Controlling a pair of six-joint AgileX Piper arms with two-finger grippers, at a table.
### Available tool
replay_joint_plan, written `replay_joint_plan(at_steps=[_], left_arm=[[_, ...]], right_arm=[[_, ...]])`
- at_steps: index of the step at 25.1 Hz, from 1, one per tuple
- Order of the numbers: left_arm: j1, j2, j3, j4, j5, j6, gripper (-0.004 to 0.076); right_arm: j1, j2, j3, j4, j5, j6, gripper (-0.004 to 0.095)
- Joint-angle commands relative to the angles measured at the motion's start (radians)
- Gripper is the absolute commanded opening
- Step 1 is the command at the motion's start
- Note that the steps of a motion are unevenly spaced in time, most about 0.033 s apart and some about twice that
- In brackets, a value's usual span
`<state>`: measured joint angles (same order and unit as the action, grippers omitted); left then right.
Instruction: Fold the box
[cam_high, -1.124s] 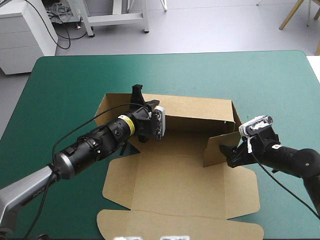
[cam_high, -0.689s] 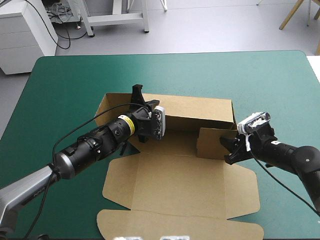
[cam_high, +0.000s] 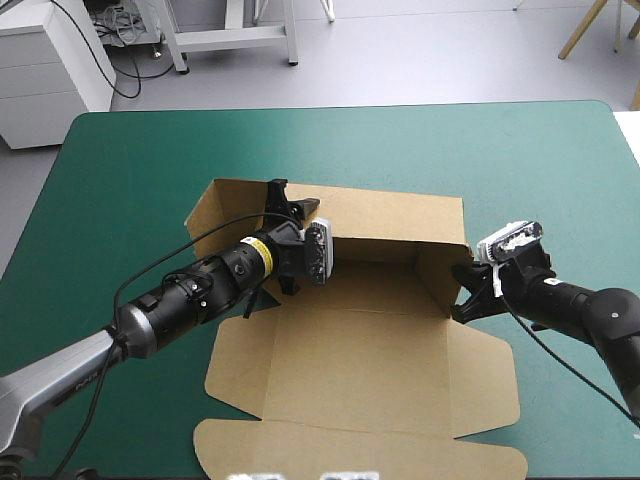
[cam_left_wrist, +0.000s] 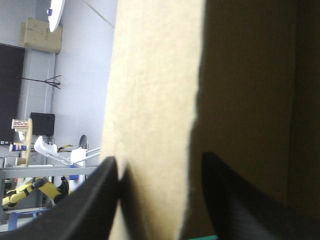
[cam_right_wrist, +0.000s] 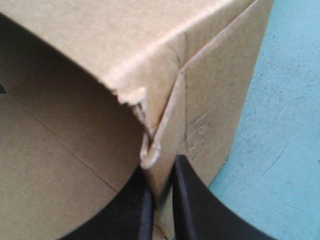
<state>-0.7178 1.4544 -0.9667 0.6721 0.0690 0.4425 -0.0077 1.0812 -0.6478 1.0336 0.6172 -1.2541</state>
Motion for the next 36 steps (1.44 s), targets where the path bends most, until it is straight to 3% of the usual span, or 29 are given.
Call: replay_joint_plan(at_steps=[1, 5, 10, 18, 23, 27, 31, 32, 36], left_arm=[[-0.016, -0.004, -0.003, -0.035, -0.008, -0.023, 0.0616], [-0.022, -0.039, -0.003, -0.035, 0.013, -0.047, 0.0640], [-0.100, -0.135, -0.003, -0.035, 0.120, -0.047, 0.0640], [-0.326, -0.335, -0.003, -0.021, 0.414, -0.112, 0.0640], [-0.434, -0.430, -0.003, 0.011, 0.538, -0.132, 0.0618], [-0.501, -0.475, -0.003, 0.012, 0.587, -0.132, 0.0488], [-0.534, -0.479, -0.023, -0.010, 0.660, -0.132, 0.0149], [-0.534, -0.477, -0.045, -0.025, 0.702, -0.132, -0.0012], [-0.534, -0.454, -0.130, -0.081, 0.830, -0.132, 0.0019]], right_arm=[[0.004, -0.010, -0.024, 0.051, 0.066, -0.009, -0.0019], [0.004, -0.010, -0.024, 0.051, 0.046, 0.000, -0.0019], [0.004, -0.010, -0.024, 0.044, 0.015, 0.034, -0.0019], [0.004, -0.010, -0.024, 0.042, 0.015, 0.034, -0.0019], [0.004, -0.010, -0.024, 0.040, 0.013, 0.034, -0.0019], [0.004, -0.010, -0.024, 0.040, 0.013, 0.044, -0.0019], [0.004, -0.010, -0.024, 0.040, 0.013, 0.052, -0.0019], [0.004, -0.010, -0.024, 0.040, 0.010, 0.052, -0.0019], [0.004, -0.010, -0.024, 0.040, 0.010, 0.052, -0.0019]])
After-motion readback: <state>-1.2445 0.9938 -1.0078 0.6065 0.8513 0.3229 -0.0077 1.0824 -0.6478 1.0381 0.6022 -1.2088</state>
